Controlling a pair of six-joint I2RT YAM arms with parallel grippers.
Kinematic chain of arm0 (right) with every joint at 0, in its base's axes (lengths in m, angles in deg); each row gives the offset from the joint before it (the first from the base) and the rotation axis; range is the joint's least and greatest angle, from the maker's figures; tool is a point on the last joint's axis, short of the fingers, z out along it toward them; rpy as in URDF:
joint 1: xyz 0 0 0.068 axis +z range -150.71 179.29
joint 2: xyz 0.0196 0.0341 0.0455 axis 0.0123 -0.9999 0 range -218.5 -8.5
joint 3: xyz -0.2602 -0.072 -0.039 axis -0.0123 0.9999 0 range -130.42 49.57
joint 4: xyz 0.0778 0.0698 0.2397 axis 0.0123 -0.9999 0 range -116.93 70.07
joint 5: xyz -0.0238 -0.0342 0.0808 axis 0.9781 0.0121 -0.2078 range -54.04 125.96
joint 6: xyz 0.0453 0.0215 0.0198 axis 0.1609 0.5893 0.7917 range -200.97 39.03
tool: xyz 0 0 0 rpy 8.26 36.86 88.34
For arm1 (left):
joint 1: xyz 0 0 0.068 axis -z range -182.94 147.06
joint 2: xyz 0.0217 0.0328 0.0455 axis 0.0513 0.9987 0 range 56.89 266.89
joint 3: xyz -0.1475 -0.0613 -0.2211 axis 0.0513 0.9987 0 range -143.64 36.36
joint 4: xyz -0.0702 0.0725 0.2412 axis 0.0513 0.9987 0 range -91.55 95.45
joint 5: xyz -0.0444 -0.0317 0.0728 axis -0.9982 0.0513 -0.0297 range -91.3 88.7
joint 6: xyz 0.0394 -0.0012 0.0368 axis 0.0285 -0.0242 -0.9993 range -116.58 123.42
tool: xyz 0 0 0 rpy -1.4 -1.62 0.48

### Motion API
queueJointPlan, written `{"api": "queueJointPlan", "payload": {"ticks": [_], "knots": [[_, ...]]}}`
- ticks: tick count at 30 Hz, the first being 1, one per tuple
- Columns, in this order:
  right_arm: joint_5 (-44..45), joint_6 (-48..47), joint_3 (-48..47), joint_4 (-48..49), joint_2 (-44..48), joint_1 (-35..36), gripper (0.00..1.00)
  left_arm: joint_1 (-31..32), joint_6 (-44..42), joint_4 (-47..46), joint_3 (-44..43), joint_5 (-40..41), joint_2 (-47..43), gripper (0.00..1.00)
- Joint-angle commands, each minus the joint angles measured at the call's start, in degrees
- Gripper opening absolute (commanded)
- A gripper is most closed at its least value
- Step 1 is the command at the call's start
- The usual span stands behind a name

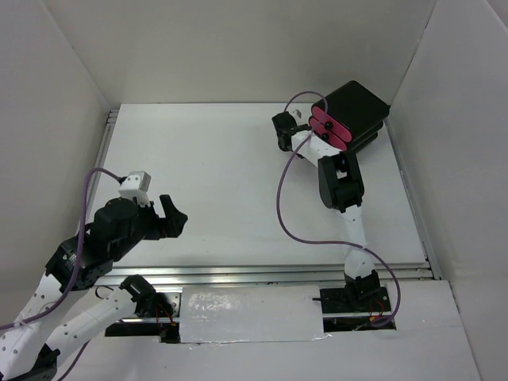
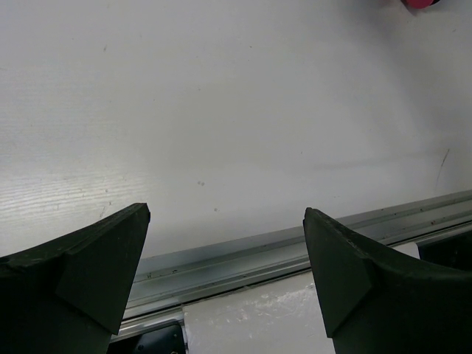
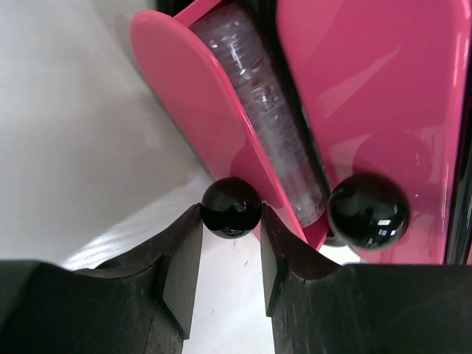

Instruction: Organize the makeup

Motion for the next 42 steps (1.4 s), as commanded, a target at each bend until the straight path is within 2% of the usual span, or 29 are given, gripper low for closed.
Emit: {"api": "queueJointPlan", "payload": {"ticks": [1, 4, 7, 8, 12, 20, 31, 34, 38, 40, 42], "knots": [[4.3, -1.5, -3.3, 3.7, 1.5, -1.4, 0.25, 0.1, -1.0, -1.7, 0.3, 0.0, 0.8, 0.99], [4.5, -2.5, -3.6, 5.0, 1.6, -1.6, 0.27, 0.2, -0.9, -1.7, 0.2, 0.1, 1.1, 0.99], [6.0, -4.6, -2.0, 7.8, 1.6, -1.6, 0.36, 0.1, -0.9, -1.5, 0.2, 0.3, 1.3, 0.99], [6.3, -5.7, -1.6, 9.7, 1.6, -1.6, 0.42, 0.1, -0.8, -1.5, 0.3, 0.4, 1.4, 0.99], [8.1, -8.3, 1.0, 14.1, 1.3, -1.8, 0.51, 0.1, -0.7, -1.4, 0.2, 0.7, 1.5, 1.00], [9.1, -9.2, 2.1, 16.7, 1.1, -2.7, 0.56, 0.1, -0.6, -1.3, 0.2, 0.9, 2.2, 0.99], [7.3, -9.8, 8.0, 20.3, 4.4, -2.0, 0.56, 0.0, -0.4, -1.2, 0.1, 1.1, 2.7, 0.99], [5.9, -8.7, 9.6, 19.1, 6.5, -0.7, 0.56, 0.0, -0.5, -1.2, 0.1, 1.2, 2.6, 0.99], [4.1, -8.3, 14.3, 22.3, 11.0, 2.8, 0.57, 0.0, -0.3, -1.2, 0.1, 1.2, 2.6, 0.99], [3.3, -7.5, 14.4, 22.8, 12.1, 3.2, 0.62, 0.0, -0.2, -1.0, 0.0, 1.4, 2.4, 0.99], [3.2, -5.0, 12.0, 18.9, 10.0, 3.2, 0.62, 0.0, -0.1, -1.0, 0.1, 1.5, 1.7, 0.99]]}}
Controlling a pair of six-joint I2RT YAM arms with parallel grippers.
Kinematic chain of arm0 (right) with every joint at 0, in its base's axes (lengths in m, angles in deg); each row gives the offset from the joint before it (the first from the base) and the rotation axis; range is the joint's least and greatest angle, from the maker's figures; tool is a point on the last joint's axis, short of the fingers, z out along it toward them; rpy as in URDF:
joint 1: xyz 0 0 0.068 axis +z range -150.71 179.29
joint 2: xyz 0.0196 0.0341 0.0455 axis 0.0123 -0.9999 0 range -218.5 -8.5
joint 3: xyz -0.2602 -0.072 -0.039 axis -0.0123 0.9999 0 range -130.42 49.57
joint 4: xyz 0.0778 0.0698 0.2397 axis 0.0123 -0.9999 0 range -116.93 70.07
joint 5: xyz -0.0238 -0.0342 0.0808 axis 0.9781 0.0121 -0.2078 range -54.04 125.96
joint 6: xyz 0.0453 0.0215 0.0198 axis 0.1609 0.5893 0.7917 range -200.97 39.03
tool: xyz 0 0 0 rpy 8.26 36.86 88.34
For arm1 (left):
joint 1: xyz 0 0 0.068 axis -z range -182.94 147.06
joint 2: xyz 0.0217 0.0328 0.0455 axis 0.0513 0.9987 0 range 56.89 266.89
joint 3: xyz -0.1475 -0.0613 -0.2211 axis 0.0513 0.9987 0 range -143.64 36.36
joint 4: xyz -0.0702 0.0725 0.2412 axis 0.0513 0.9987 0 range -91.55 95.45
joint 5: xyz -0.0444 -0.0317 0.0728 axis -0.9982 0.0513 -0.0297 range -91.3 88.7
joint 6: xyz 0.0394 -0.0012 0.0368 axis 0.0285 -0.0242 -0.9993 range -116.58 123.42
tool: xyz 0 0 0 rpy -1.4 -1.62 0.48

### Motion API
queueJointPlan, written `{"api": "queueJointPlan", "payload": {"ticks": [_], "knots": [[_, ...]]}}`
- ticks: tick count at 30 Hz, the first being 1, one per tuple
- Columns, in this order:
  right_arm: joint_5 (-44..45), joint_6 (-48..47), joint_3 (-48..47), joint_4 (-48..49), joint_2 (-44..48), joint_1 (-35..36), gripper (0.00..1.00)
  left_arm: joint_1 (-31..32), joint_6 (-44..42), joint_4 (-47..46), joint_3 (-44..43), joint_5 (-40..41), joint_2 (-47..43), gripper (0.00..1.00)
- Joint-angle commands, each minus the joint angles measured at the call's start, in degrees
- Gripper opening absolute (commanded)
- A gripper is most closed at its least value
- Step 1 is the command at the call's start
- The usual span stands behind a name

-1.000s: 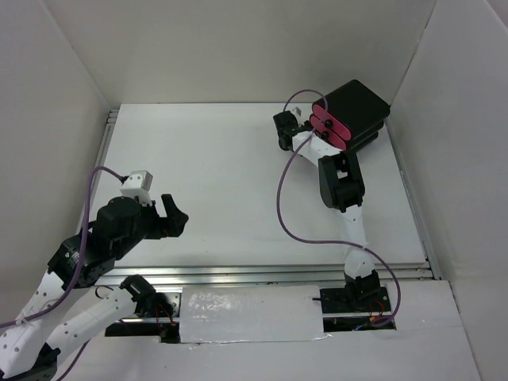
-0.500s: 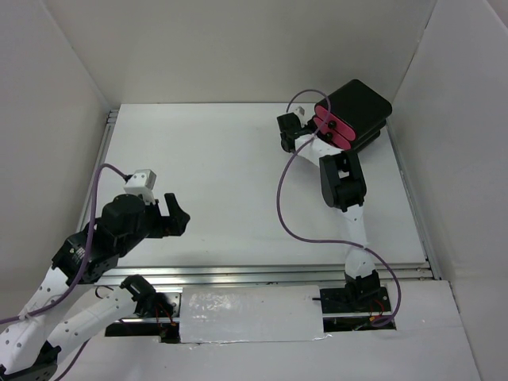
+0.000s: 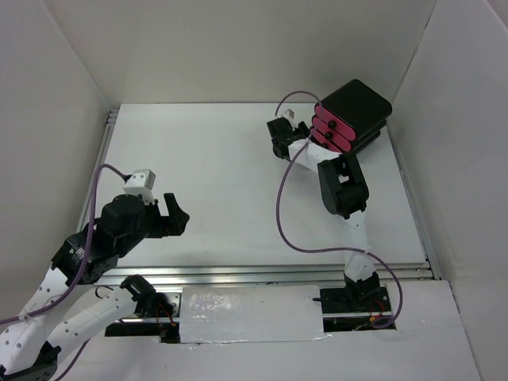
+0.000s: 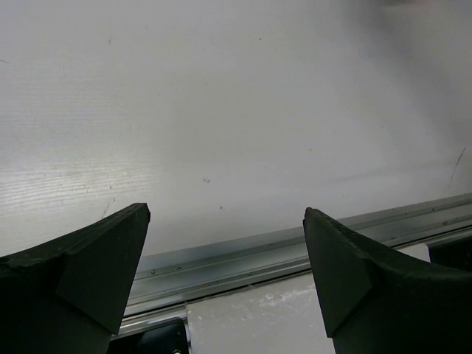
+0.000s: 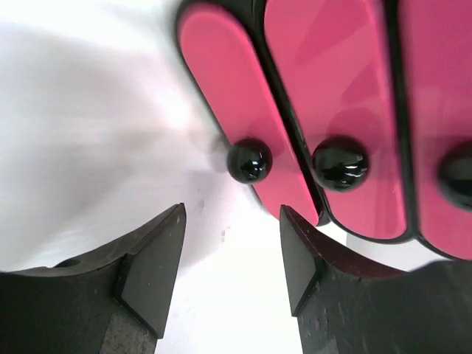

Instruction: Organize the makeup

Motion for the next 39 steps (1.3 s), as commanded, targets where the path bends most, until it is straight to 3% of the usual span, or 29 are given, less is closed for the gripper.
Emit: {"api": "queueJointPlan", "payload": {"ticks": [1, 8, 12, 13, 14, 15, 16, 20, 23, 27, 31, 36, 39], "knots": [[0.5, 4.1, -5.3, -3.5, 2.0, 1.0, 0.60, 0.0, -0.1, -0.9, 0.1, 1.1, -1.3, 1.00], [2.3, 8.3, 3.0, -0.5, 8.2, 5.1, 0.61, 0.0, 0.0, -1.3, 0.4, 1.3, -3.3, 1.00], [-13.9, 18.8, 5.4, -12.5, 17.2, 9.8, 0.57, 0.0, 0.5, -0.8, 0.2, 2.1, -3.4, 0.99], [-23.6, 23.2, 7.4, -12.0, 20.1, 11.1, 0.58, 0.0, 0.6, -0.8, 0.2, 2.3, -3.5, 0.99], [-27.4, 24.4, 10.4, -10.2, 27.3, 12.2, 0.63, 0.0, 0.8, -0.8, 0.2, 2.5, -3.5, 0.99], [-29.2, 25.8, 15.6, -8.5, 30.9, 14.8, 0.76, -0.1, 1.0, -0.8, 0.2, 3.1, -3.5, 0.99], [-27.3, 28.6, 17.2, -7.2, 36.8, 16.3, 0.99, -0.1, 1.2, -0.7, 0.2, 3.5, -3.4, 0.99], [-20.9, 36.3, 19.1, -15.6, 49.1, 23.0, 1.00, -1.0, 2.1, 0.5, -0.4, 5.0, -2.1, 0.99], [-25.9, 39.7, 23.5, -15.2, 62.3, 27.9, 1.00, -2.3, 2.9, 1.5, -1.1, 6.8, -2.3, 0.99], [-31.7, 43.3, 30.5, -14.7, 77.3, 29.1, 1.00, -4.6, 1.6, 0.6, -1.9, 8.7, -3.1, 0.99], [-23.1, 46.1, 32.3, -22.2, 88.0, 29.0, 1.00, -4.6, 3.6, 1.5, -2.6, 14.4, -2.2, 0.99], [-15.3, 44.4, 36.1, -24.1, 85.9, 28.7, 1.00, -4.8, 4.0, -0.9, -0.5, 13.8, -2.2, 0.99], [-12.1, 43.7, 32.3, -27.7, 72.1, 27.0, 1.00, -5.1, 4.3, -0.1, -0.5, 14.0, -2.4, 0.99]]}}
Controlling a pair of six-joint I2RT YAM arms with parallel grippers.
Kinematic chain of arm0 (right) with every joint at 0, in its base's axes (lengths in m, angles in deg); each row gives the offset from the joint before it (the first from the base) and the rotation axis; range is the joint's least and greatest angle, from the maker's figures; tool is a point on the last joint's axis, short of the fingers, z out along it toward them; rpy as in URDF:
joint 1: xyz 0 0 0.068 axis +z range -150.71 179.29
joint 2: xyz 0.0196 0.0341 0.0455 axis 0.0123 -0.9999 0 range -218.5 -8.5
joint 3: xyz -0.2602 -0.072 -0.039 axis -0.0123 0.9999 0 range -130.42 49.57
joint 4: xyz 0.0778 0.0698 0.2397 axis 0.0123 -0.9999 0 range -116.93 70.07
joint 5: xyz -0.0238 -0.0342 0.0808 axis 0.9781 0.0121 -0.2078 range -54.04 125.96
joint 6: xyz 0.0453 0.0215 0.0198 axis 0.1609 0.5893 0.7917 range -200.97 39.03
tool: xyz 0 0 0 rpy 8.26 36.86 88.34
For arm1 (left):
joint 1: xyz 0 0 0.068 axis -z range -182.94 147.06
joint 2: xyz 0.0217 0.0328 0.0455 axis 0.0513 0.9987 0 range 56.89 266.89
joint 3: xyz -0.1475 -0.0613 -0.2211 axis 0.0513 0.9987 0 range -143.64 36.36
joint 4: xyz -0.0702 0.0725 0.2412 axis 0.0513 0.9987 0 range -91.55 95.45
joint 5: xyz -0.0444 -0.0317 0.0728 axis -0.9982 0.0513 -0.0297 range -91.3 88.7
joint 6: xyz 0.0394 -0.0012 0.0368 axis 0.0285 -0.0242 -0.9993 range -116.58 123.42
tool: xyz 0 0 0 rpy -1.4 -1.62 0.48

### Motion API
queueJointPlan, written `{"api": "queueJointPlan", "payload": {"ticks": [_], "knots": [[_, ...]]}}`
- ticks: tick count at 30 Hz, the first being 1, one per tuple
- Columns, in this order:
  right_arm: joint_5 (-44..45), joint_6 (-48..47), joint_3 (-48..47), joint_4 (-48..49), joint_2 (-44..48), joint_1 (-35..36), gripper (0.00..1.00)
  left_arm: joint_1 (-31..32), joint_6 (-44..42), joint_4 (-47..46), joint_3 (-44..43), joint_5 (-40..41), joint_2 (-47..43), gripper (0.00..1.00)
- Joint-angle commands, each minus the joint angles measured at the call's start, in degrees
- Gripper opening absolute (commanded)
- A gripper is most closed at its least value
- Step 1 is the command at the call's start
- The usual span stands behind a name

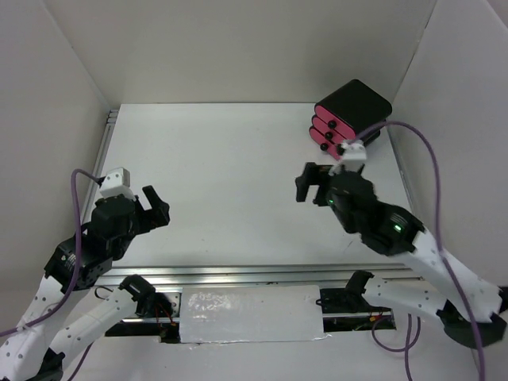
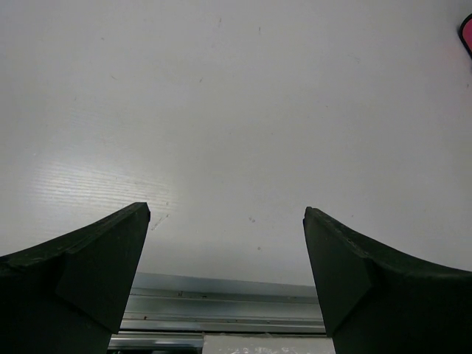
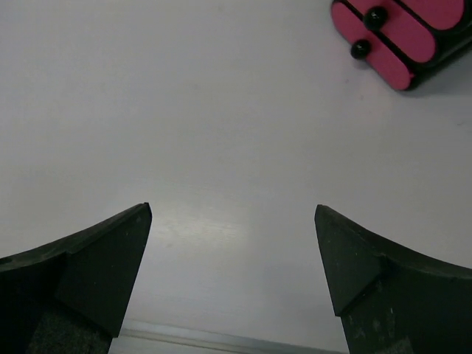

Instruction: Organize the makeup

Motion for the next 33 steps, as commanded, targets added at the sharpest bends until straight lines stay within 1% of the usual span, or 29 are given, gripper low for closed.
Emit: {"api": "queueJointPlan", "payload": {"ticks": [1, 2, 3, 4, 5, 6, 7, 8, 9, 10, 11, 12, 14, 15, 17, 20, 23, 24, 26, 27, 28, 29, 30, 31, 32, 33], "knots": [[8.6, 0.3, -2.9, -9.8, -21.3, -1.5, 1.00, -0.4, 0.9, -2.1, 0.4, 1.5, -0.5, 0.99], [11.9, 1.4, -6.9, -12.4, -25.7, -1.6, 1.00, -0.4, 0.8, -2.4, 0.5, 1.3, -0.6, 0.99], [14.7, 2.1, -8.7, -15.4, -30.2, -1.9, 1.00, -0.3, 0.3, -2.7, 0.7, 0.7, -1.0, 0.99], [19.4, 2.1, -10.3, -16.4, -38.1, -2.5, 1.00, -0.3, 0.3, -3.0, 0.8, 0.7, -1.2, 0.99], [20.7, 1.5, -14.2, -17.2, -41.8, -3.6, 1.00, -0.2, 0.3, -2.8, 0.9, 0.5, -1.4, 0.99], [21.0, -1.1, -16.5, -17.9, -45.8, -5.0, 1.00, -0.1, 0.3, -2.8, 0.9, 0.3, -1.4, 0.99], [21.2, -2.0, -18.9, -18.6, -53.9, -8.9, 1.00, 0.0, 0.2, -2.8, 1.0, 0.2, -1.5, 0.99], [21.6, -2.5, -24.5, -19.5, -57.7, -10.5, 0.99, 0.2, 0.1, -2.9, 1.0, 0.1, -1.6, 0.99], [21.1, -5.2, -27.3, -19.9, -61.7, -12.2, 0.98, 0.3, 0.1, -2.9, 1.0, 0.1, -1.7, 0.99], [20.3, -7.3, -29.7, -18.9, -68.1, -14.8, 0.97, 0.4, 0.1, -2.7, 1.0, 0.1, -1.6, 0.99], [18.6, -9.0, -33.8, -18.5, -70.8, -15.8, 0.94, 0.7, 0.3, -2.6, 0.9, 0.2, -1.8, 0.99], [18.9, -12.1, -35.4, -16.8, -75.3, -16.7, 0.93, 1.0, 0.5, -2.4, 0.9, 0.3, -1.9, 0.99], [20.6, -14.6, -39.1, -15.3, -78.7, -19.3, 0.94, 2.2, 0.7, -2.3, 0.9, 0.8, -2.7, 0.99], [21.5, -15.9, -40.4, -14.4, -81.9, -20.2, 0.94, 2.6, 1.0, -2.2, 0.9, 0.9, -3.0, 0.99], [22.5, -17.3, -42.1, -13.4, -84.2, -22.8, 0.94, 3.6, 1.3, -2.1, 1.0, 1.3, -3.9, 0.99], [26.0, -19.4, -42.3, -8.2, -86.7, -25.4, 0.94, 4.5, 1.3, -2.2, 1.1, 1.5, -5.0, 0.99], [30.3, -22.7, -42.0, -2.7, -87.9, -25.9, 0.94, 4.5, 1.0, -2.4, 1.2, 1.4, -5.4, 0.99], [32.2, -25.1, -41.7, 1.5, -88.8, -26.0, 0.95, 4.5, 0.9, -2.6, 1.3, 1.2, -5.5, 0.99], [36.8, -30.1, -40.2, 6.9, -89.8, -25.9, 0.95, 4.5, 0.6, -3.0, 1.4, 0.8, -5.6, 0.99], [39.7, -35.8, -39.2, 14.7, -90.6, -25.8, 0.95, 4.5, 0.5, -3.0, 1.3, 0.7, -5.7, 0.99], [40.9, -39.8, -38.0, 19.3, -91.0, -25.8, 0.96, 4.6, 0.5, -3.1, 1.4, 0.7, -5.7, 0.99], [42.0, -44.1, -34.7, 25.2, -91.1, -25.9, 0.96, 4.5, 0.4, -3.1, 1.4, 0.6, -5.7, 0.99], [42.8, -55.9, -32.6, 40.3, -91.5, -25.9, 0.96, 4.5, 0.3, -3.2, 1.4, 0.5, -5.6, 0.99], [43.3, -62.7, -30.5, 48.6, -91.6, -26.0, 0.96, 4.5, 0.2, -3.1, 1.5, 0.4, -5.7, 0.99], [43.6, -76.1, -26.5, 57.5, -91.8, -26.1, 0.96, 4.5, 0.1, -3.3, 1.5, 0.4, -5.8, 0.99], [44.2, -83.2, -25.1, 76.9, -92.9, -26.4, 0.96, 4.5, 0.1, -3.5, 1.5, 0.1, -5.9, 0.99]]}}
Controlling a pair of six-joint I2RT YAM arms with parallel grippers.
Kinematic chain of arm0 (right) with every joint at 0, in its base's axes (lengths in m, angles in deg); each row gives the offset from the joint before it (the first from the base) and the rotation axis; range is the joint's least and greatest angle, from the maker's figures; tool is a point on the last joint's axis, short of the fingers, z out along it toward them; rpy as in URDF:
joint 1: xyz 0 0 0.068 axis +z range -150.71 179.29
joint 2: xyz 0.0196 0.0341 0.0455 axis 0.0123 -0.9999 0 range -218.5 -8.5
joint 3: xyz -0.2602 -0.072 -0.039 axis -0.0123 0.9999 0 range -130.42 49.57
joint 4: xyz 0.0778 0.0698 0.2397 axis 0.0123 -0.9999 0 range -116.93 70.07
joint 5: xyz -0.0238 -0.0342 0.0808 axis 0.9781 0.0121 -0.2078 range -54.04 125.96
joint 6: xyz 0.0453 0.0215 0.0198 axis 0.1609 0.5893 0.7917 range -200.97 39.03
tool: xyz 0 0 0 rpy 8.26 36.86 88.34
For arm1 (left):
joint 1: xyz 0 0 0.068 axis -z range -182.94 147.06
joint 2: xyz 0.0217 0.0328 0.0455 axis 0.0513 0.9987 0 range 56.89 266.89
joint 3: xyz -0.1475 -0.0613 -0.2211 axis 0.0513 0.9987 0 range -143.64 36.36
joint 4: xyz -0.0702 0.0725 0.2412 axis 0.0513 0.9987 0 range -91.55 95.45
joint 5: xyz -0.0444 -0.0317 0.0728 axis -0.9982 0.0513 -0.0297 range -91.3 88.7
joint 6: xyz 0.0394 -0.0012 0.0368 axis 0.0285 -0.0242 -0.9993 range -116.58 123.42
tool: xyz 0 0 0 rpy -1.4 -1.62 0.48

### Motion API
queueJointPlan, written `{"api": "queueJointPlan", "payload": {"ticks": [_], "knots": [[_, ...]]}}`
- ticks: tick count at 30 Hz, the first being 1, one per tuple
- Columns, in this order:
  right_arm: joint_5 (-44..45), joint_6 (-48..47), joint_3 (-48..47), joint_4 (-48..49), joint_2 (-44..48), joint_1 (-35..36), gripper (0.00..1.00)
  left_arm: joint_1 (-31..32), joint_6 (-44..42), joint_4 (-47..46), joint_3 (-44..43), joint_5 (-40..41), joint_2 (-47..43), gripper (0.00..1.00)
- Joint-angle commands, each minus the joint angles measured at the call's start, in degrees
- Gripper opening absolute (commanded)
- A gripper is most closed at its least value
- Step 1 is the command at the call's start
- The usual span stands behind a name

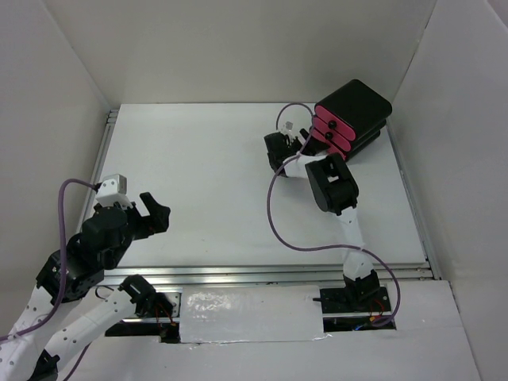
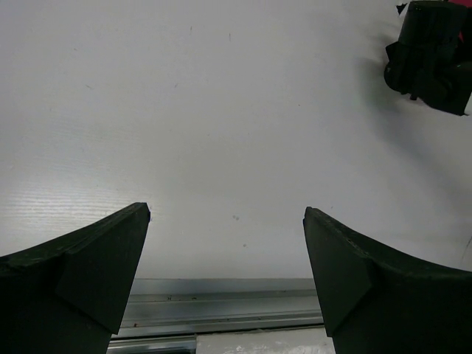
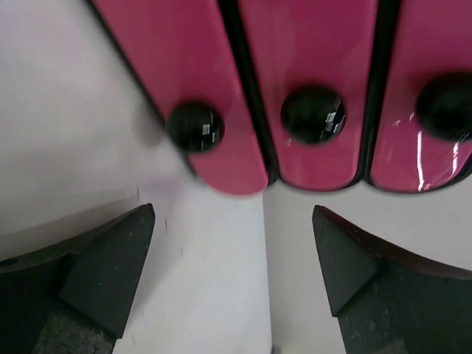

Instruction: Organize the makeup

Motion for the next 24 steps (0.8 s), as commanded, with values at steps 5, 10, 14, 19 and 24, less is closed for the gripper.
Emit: {"api": "queueJointPlan", "payload": {"ticks": [5, 10, 14, 19, 24], "knots": [[3.4, -73.4, -1.6, 93.6, -13.1, -1.5, 0.62, 0.2, -0.4, -3.0, 0.3, -0.7, -0.7, 0.99], [4.2, -67.1, 0.0, 88.1, -11.9, -1.7, 0.20, 0.2, -0.5, -3.1, 0.3, -1.0, -0.7, 0.99], [2.6, -67.2, 2.4, 87.6, -11.8, -1.8, 0.00, 0.2, -0.7, -3.2, 0.4, -1.1, -0.9, 0.99], [2.1, -53.3, 5.5, 68.8, -7.9, -2.5, 0.00, 0.2, -0.8, -3.4, 0.4, -1.4, -0.9, 0.99], [-0.4, -32.1, 5.5, 42.9, -3.2, -3.0, 0.00, 0.3, -1.1, -3.5, 0.4, -1.7, -0.5, 0.99]]}}
